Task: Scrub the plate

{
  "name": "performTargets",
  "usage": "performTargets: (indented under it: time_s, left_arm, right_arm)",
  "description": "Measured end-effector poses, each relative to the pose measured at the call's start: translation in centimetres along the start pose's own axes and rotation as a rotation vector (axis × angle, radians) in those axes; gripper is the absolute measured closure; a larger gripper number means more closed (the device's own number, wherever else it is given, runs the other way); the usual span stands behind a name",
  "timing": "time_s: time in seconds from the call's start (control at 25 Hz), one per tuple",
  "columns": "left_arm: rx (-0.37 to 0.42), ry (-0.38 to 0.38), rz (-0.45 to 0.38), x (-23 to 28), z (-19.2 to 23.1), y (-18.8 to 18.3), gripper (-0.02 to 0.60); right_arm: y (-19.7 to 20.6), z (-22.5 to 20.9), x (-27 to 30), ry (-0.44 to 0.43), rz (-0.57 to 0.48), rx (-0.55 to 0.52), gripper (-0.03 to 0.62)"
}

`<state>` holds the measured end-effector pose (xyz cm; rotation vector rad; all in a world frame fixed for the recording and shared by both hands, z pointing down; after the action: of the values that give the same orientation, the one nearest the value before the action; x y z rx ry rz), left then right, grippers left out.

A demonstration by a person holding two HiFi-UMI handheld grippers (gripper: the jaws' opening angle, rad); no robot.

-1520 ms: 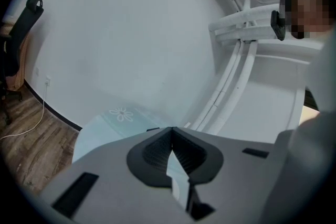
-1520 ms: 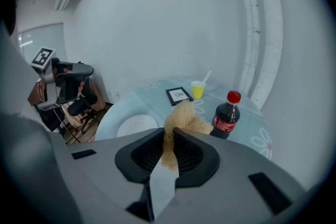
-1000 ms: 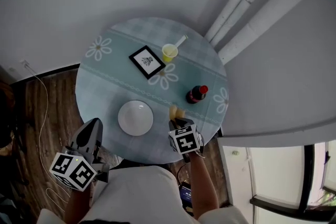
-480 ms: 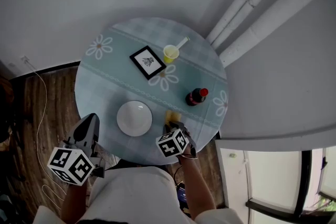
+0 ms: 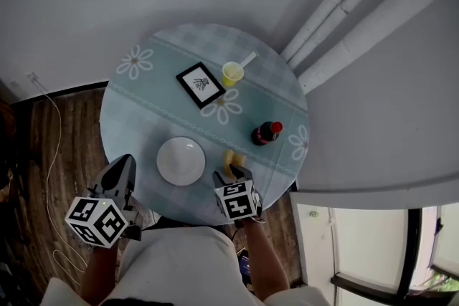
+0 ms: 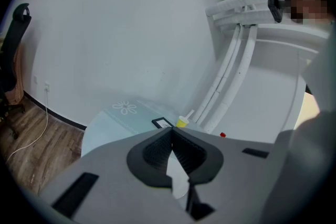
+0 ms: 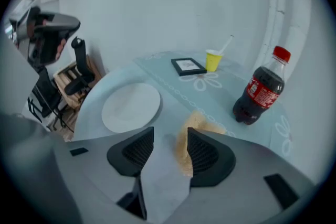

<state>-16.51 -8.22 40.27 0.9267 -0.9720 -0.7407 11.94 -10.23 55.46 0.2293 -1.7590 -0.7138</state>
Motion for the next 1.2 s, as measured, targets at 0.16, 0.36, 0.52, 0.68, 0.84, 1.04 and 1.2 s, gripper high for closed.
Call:
performTargets:
  time_s: [0.16, 0.36, 0.52, 0.68, 0.84, 1.04, 1.2]
  left_arm:
    - [0.0, 0.019, -0.002, 0.2, -0.3, 0.2, 0.572]
    - [-0.029, 0.044, -0.024, 0.1, -0.2, 0.1, 0.572]
    - [-0.048, 0.048, -0.024, -0.4, 0.1, 0.1, 0.572]
    - [-0.072, 0.077, -0.01, -0.7, 0.4, 0.3, 0.572]
    - [-0.108, 0.1, -0.004, -0.8, 1.0, 0.1, 0.572]
    - [-0.072, 0.105, -0.011, -1.3, 0.4, 0.1, 0.572]
    - [-0.049, 0.119, 0.01, -1.7, 0.3, 0.7, 0.572]
  right_arm:
    - [-1.2, -0.9, -2.2, -0.14, -0.153, 0.255, 0.396]
    - [-1.0, -2.5, -5.2, -0.254, -0.296, 0.52, 0.396]
    - [-1.8, -2.9, -8.4, -0.26, -0.44, 0.52, 0.407]
    - [-3.0, -3.0, -11.9, -0.252, -0.611, 0.531, 0.508]
    - [-3.1, -2.8, -13.4, -0.203, -0.7, 0.551, 0.529]
    - [-2.5, -2.1, -13.6, -0.182, -0.687, 0.521, 0.549]
    - [-2.1, -1.0, -13.3, -0.192, -0.667, 0.506, 0.555]
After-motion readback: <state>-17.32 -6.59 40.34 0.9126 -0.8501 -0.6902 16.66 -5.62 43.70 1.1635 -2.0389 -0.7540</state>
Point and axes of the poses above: the fingertips, and each gripper's own axes: x forward along the fingers, z to its left, y out of its underside, the point moved 8 cm from there along -x, backward along the fingers, and after that the axes turned 11 degrees about x, right-handed, at the moved point
